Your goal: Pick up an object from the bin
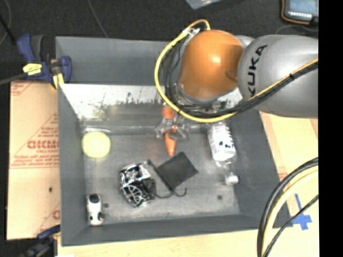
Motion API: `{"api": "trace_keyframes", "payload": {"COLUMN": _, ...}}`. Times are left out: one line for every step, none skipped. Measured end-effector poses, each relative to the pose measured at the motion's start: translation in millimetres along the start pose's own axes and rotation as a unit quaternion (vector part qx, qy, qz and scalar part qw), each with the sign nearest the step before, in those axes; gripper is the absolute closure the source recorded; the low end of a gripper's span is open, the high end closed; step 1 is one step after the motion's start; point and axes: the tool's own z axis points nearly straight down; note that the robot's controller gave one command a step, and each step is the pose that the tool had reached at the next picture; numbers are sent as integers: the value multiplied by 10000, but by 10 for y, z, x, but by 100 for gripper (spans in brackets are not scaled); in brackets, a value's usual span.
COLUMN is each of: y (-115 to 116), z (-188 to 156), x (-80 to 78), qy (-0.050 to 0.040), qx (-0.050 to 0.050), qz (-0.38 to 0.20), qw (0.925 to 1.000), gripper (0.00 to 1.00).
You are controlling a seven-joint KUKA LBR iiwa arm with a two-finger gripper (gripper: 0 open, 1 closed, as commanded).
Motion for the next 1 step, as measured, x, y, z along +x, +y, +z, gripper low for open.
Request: {"api": "trace_keyframes", "payload": {"y": 9, "z": 13, "x": 3, "qy": 4, "qx": -17, "qz": 7, "qw": 10000, "gripper": 100}}
